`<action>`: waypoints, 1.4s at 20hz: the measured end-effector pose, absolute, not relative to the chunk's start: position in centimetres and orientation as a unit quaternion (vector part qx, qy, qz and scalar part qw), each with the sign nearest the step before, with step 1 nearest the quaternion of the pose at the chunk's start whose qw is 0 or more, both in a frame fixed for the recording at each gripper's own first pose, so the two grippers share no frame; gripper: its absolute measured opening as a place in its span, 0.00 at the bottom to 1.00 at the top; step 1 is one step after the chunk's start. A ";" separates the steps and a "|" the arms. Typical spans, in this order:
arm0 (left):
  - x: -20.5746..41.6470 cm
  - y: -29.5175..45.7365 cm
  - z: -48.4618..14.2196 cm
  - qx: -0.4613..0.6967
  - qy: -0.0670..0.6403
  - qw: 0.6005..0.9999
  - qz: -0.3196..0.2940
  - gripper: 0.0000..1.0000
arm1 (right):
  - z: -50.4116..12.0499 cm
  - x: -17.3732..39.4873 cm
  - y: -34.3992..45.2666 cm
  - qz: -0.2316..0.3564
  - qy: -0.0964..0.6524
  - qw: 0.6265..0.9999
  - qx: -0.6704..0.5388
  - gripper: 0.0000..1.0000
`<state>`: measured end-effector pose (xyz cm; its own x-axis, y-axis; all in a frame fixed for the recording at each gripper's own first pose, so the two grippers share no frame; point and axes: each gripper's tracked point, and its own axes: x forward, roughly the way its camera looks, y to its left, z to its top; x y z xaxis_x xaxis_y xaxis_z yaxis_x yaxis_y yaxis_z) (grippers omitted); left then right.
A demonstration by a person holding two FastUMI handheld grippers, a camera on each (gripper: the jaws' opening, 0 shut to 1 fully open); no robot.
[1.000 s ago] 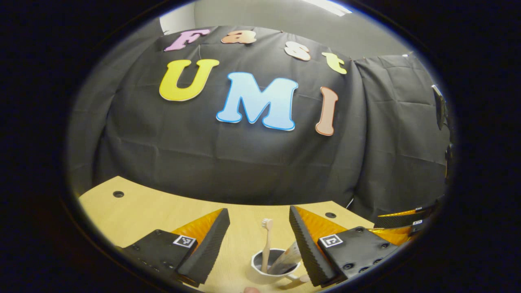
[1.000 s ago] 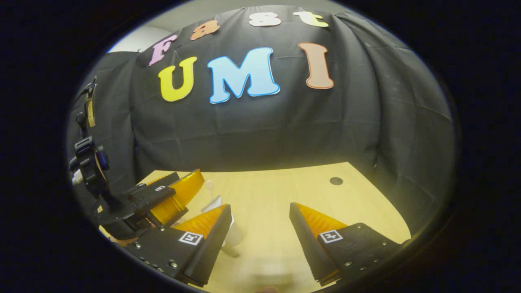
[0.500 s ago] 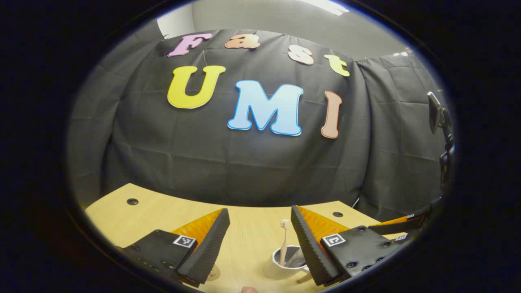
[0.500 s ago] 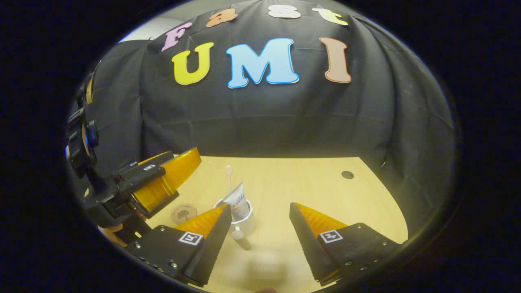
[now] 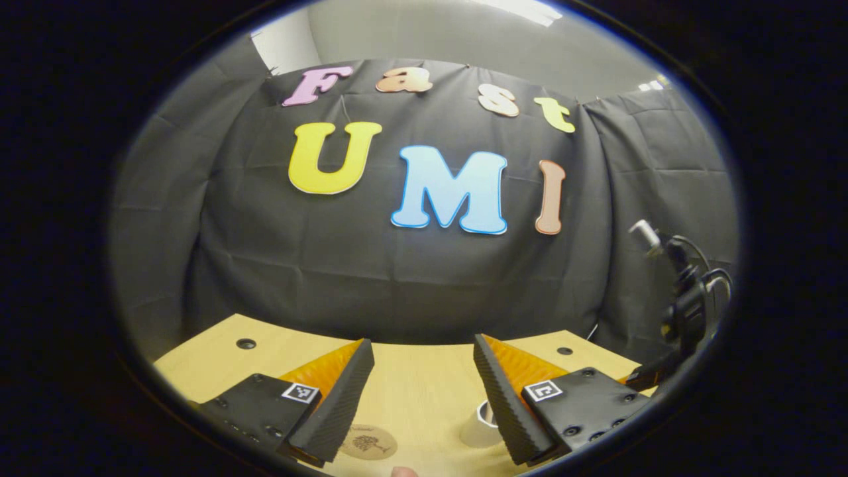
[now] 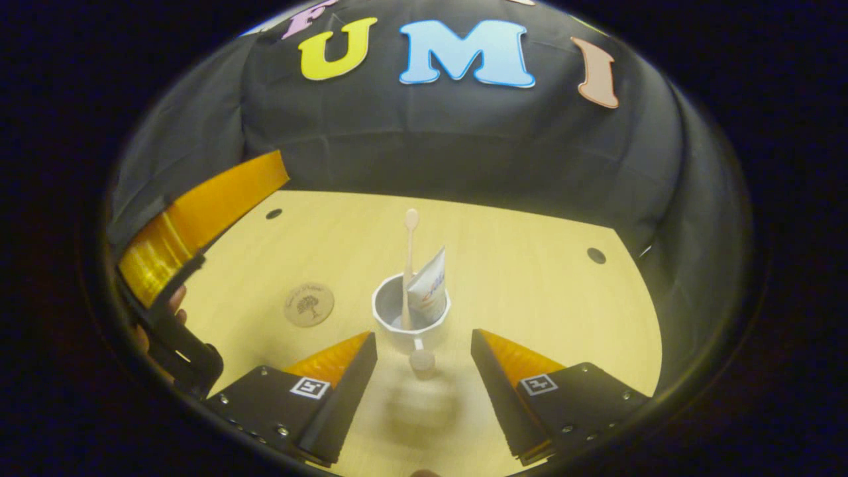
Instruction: Put the toothbrush and toothpaste on the desktop into the cup, then pick up the cup and place it on the coaster on the desktop.
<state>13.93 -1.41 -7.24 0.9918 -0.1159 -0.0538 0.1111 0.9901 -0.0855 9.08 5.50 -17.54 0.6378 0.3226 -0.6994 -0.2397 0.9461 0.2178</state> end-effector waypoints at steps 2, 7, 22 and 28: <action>13.4 -0.6 -7.3 -0.045 0.033 0.997 -0.053 0.94 | -18.5 9.6 5.9 0.157 0.416 0.895 0.041 0.89; 12.4 0.9 -7.9 -0.048 0.048 0.997 -0.041 0.96 | -20.8 9.6 6.8 0.163 0.479 0.863 0.012 0.88; 10.5 1.9 -9.4 -0.063 0.081 0.994 -0.027 0.94 | -25.5 9.5 8.6 0.206 0.574 0.792 -0.035 0.75; 9.7 2.9 -9.6 -0.065 0.088 0.994 -0.017 0.96 | -26.2 9.3 8.2 0.200 0.588 0.783 -0.029 0.41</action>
